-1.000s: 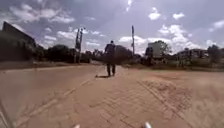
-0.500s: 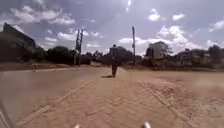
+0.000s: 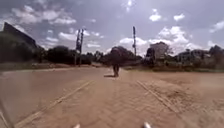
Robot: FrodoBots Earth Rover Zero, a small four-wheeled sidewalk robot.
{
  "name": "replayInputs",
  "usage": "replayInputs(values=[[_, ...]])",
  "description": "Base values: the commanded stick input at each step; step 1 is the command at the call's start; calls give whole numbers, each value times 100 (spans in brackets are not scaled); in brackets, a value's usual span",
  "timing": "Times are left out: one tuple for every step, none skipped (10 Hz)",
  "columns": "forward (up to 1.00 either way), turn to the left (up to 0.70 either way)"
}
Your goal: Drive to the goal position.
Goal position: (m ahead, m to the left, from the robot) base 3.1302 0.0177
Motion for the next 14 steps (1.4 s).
replayInputs(values=[[50, 0], [50, 0], [50, 0], [50, 0], [50, 0], [50, 0], [50, 0], [50, 0], [50, 0], [50, 0], [50, 0], [50, 0], [50, 0], [50, 0]])
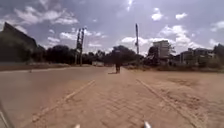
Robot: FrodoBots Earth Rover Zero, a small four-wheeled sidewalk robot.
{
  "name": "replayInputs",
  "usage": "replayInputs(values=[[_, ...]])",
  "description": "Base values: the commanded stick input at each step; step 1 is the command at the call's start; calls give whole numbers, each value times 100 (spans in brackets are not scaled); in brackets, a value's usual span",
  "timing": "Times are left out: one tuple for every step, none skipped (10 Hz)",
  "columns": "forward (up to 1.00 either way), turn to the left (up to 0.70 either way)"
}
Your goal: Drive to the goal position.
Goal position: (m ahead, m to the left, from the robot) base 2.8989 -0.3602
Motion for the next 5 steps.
replayInputs(values=[[50, 0], [50, 0], [50, 0], [50, 0], [50, 0]])
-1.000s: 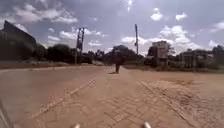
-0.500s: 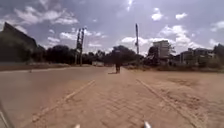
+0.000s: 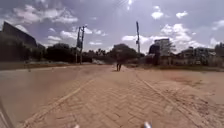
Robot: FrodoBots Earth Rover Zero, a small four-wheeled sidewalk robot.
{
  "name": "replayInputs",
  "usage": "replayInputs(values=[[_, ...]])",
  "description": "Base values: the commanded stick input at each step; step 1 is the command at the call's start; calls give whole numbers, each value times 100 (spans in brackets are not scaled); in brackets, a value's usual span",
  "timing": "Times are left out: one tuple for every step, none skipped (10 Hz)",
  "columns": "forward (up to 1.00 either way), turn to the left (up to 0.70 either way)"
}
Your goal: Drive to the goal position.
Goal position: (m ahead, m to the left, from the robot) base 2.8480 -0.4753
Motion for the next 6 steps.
replayInputs(values=[[50, 0], [50, 0], [50, 0], [50, 0], [50, 0], [50, 0]])
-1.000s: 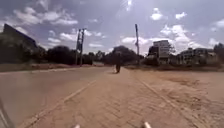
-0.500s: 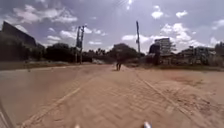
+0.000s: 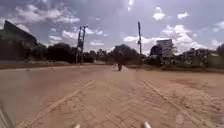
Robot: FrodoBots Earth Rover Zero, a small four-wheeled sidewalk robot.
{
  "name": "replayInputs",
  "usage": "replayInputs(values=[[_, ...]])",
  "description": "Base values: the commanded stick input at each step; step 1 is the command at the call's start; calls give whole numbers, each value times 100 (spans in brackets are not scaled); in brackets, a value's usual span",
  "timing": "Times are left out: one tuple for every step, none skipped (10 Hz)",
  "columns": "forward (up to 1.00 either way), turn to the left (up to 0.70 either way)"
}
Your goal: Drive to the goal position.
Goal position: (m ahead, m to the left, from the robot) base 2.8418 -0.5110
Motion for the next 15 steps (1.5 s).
replayInputs(values=[[50, 0], [50, 0], [50, 0], [50, 0], [50, 0], [50, 0], [50, 0], [50, 0], [50, 0], [50, 0], [50, 0], [50, 0], [50, 0], [50, 0], [50, 0]])
